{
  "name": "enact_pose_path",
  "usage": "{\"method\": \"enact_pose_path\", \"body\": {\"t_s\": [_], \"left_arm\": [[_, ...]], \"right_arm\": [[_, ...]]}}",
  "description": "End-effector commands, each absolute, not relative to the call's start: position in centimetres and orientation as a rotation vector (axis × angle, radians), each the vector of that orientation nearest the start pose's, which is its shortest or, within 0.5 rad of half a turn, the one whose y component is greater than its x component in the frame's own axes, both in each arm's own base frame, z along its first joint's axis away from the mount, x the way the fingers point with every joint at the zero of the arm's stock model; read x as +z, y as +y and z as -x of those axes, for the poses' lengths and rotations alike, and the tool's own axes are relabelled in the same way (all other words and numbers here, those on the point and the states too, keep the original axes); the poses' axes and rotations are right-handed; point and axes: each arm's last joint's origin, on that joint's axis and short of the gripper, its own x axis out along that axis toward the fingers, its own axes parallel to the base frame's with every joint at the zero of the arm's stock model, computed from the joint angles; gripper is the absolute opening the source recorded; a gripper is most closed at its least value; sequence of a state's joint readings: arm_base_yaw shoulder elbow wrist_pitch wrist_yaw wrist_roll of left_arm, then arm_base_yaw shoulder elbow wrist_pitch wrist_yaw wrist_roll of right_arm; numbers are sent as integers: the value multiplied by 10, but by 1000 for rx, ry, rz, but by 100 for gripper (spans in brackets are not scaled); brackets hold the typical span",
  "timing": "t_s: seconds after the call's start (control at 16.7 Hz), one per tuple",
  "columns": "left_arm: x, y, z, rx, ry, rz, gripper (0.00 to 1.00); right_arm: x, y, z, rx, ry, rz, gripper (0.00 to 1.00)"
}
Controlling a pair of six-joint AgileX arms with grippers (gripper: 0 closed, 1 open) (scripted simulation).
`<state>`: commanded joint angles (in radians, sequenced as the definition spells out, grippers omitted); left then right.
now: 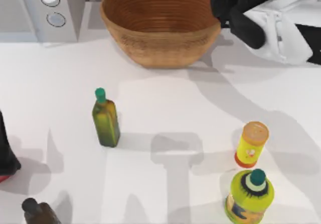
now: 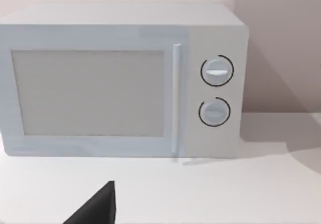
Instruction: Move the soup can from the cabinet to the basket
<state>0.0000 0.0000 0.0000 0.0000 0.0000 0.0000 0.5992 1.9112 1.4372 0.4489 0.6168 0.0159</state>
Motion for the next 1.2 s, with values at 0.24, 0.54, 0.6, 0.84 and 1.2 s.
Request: {"method": "enact_pose_path", "body": {"t_s": [0.24, 0.54, 0.6, 0.84, 1.2], "left_arm": [[160, -1, -106, 0, 0, 0, 100], [160, -1, -106, 0, 0, 0, 100], [160, -1, -106, 0, 0, 0, 100], [160, -1, -106, 0, 0, 0, 100], [160, -1, -106, 0, 0, 0, 100]], "right_arm": [[245, 303, -403, 5, 10, 6, 0], [232, 321, -407, 4, 4, 0, 0], [232, 321, -407, 4, 4, 0, 0], [226, 319, -411, 3, 13, 6, 0], [222, 321, -429, 4, 4, 0, 0]]}}
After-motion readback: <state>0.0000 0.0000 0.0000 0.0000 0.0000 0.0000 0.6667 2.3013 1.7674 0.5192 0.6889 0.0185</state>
